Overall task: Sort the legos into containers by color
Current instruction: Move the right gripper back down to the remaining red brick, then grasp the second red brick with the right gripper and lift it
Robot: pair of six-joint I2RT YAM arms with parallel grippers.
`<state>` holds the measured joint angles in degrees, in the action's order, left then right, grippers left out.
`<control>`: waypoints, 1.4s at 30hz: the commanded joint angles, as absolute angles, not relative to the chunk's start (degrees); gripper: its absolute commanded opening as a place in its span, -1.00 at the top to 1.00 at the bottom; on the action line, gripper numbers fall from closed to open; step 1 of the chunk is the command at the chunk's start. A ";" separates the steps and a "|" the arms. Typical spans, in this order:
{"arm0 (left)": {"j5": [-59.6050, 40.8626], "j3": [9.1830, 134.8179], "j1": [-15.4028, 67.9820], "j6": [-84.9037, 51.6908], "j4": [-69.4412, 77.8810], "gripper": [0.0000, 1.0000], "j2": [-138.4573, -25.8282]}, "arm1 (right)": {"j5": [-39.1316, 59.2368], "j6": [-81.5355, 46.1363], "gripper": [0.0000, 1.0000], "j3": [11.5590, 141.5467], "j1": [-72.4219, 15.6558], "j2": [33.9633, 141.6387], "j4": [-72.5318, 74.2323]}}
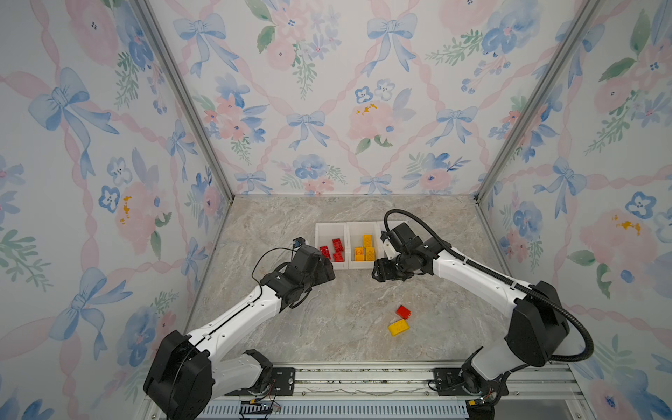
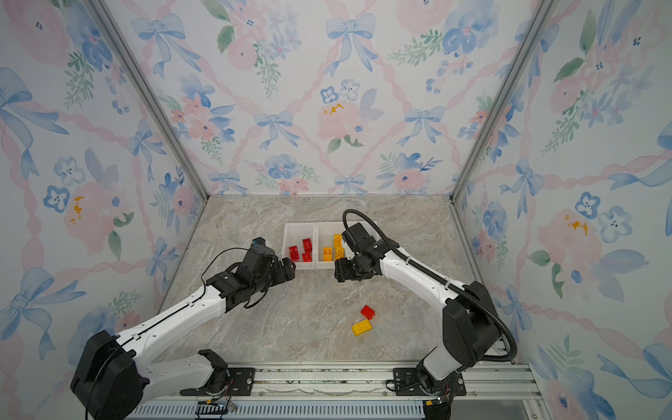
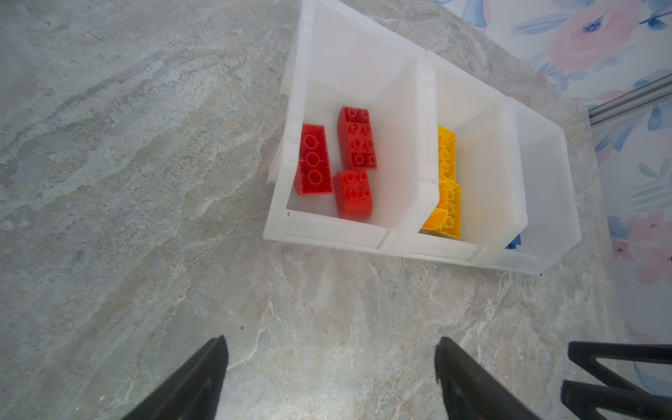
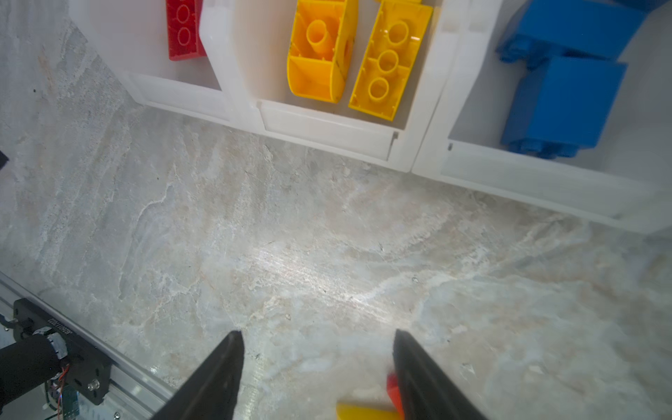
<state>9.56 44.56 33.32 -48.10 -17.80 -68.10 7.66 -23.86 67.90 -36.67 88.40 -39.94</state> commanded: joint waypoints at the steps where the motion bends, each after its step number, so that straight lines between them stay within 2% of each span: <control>1: 8.87 46.16 32.87 -46.61 -17.85 -0.82 -68.88 | 4.45 -24.55 -0.38 63.17 -36.04 85.21 -41.43; 9: 8.41 46.23 33.01 -46.59 -17.98 -0.82 -69.08 | 0.03 -16.73 -0.41 53.73 -36.20 81.39 -41.53; 17: 8.58 46.15 33.14 -47.19 -17.94 -0.82 -68.42 | -1.54 -11.32 -0.28 49.70 -36.64 79.99 -40.45; 42: 9.50 45.97 33.78 -47.90 -17.90 -0.83 -69.15 | -4.99 -11.76 -0.05 51.30 -41.61 91.52 -40.84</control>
<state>8.99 44.82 33.39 -48.07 -17.80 -68.58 -3.46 -11.31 50.15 -40.99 90.26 -39.42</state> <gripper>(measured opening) 0.913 0.532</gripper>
